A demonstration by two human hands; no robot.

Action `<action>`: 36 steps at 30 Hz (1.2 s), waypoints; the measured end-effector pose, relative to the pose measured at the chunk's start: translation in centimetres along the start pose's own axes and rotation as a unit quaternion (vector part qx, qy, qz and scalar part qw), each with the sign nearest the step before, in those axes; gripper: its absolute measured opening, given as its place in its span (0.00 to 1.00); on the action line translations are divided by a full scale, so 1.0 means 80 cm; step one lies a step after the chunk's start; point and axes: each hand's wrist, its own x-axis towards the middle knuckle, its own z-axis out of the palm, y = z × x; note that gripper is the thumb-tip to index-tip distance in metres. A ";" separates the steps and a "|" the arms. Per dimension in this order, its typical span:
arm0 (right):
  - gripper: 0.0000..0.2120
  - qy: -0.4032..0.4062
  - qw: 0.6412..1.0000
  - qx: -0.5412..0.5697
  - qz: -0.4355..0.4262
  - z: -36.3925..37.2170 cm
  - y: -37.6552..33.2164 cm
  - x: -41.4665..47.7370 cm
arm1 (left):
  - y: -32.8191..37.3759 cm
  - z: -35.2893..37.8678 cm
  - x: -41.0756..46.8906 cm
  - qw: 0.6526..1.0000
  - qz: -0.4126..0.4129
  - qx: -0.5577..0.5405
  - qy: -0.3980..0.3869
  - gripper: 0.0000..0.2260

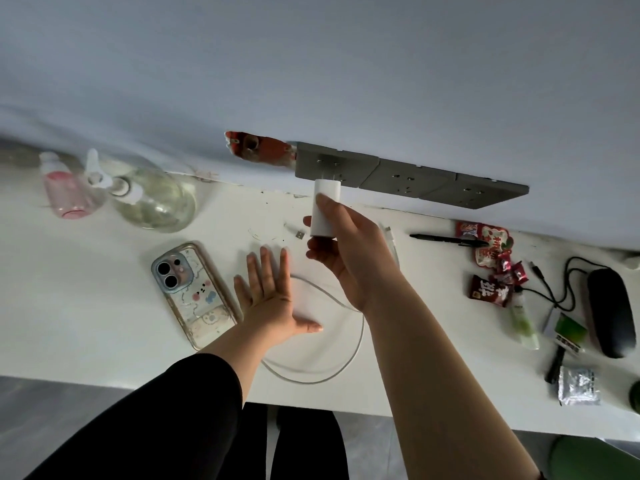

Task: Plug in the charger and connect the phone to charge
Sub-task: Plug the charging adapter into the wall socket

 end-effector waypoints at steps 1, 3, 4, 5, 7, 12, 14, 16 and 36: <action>0.11 -0.004 1.000 0.002 -0.004 0.002 0.000 0.000 | 0.000 0.000 0.000 1.000 0.001 0.000 -0.001 0.67; 0.10 -0.010 1.000 0.001 -0.009 0.006 0.000 0.000 | 0.000 -0.001 0.000 1.000 0.002 -0.003 -0.005 0.67; 0.09 -0.010 1.000 0.000 -0.012 0.007 0.000 0.000 | 0.001 -0.002 0.000 1.000 0.002 -0.005 -0.006 0.67; 0.09 -0.009 1.000 0.001 -0.016 0.007 0.000 0.000 | 0.000 -0.002 0.000 1.000 0.003 -0.008 -0.007 0.67; 0.09 -0.008 1.000 0.010 -0.026 0.008 0.000 -0.001 | 0.000 -0.003 -0.001 1.000 0.005 -0.010 -0.008 0.67; 0.08 -0.018 0.999 0.038 -0.031 0.008 -0.005 0.001 | -0.001 -0.002 -0.001 1.000 0.010 -0.015 -0.003 0.67; 0.11 -0.029 0.997 0.071 -0.016 0.008 -0.002 0.001 | -0.001 -0.001 -0.001 1.000 0.010 -0.013 0.000 0.67; 0.11 -0.044 0.991 0.124 -0.003 0.008 0.004 -0.001 | -0.002 0.001 -0.001 1.000 0.010 -0.013 0.003 0.67; 0.09 -0.019 0.991 0.129 -0.005 0.010 -0.005 0.002 | -0.002 -0.003 -0.004 1.000 0.012 -0.012 0.006 0.67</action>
